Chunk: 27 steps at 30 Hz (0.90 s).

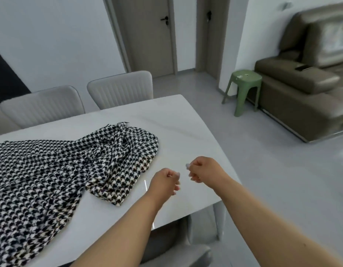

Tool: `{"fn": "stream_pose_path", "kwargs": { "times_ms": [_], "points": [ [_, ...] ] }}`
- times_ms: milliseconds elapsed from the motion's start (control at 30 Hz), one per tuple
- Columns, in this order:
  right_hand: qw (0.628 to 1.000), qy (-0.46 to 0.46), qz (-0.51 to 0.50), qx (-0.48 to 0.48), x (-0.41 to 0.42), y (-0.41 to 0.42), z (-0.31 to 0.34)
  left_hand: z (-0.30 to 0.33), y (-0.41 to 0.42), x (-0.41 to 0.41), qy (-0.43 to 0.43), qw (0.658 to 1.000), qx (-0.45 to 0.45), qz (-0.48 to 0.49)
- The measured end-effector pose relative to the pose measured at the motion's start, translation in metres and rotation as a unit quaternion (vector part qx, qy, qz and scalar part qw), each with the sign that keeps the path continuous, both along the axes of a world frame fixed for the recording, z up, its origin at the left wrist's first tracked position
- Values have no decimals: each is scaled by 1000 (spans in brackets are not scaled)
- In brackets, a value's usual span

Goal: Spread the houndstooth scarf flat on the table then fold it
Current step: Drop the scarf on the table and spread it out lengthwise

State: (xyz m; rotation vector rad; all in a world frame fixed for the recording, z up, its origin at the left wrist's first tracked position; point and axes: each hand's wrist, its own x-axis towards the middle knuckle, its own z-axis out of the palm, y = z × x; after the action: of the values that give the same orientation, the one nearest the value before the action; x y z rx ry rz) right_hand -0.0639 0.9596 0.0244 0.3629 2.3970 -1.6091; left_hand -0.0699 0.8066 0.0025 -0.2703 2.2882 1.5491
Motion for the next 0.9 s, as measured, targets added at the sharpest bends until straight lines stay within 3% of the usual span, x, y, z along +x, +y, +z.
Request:
{"fn": "stream_pose_path", "kwargs": {
  "times_ms": [167, 333, 567, 733, 900],
  "points": [
    [994, 19, -89, -55, -2, 40, 5, 4, 36, -6, 10, 999, 32, -2],
    [990, 29, -103, -90, -29, 68, 10, 5, 51, -12, 11, 999, 25, 36],
    [993, 50, 16, -104, -101, 115, 15, 2, 106, -48, 2, 986, 11, 165],
    [989, 36, 123, -79, -136, 161, 17, 0, 178, -66, 1, 952, 89, 294],
    [979, 25, 183, -88, -156, 178, 13, -5, 207, -63, -12, 920, 99, 378]
  ]
}}
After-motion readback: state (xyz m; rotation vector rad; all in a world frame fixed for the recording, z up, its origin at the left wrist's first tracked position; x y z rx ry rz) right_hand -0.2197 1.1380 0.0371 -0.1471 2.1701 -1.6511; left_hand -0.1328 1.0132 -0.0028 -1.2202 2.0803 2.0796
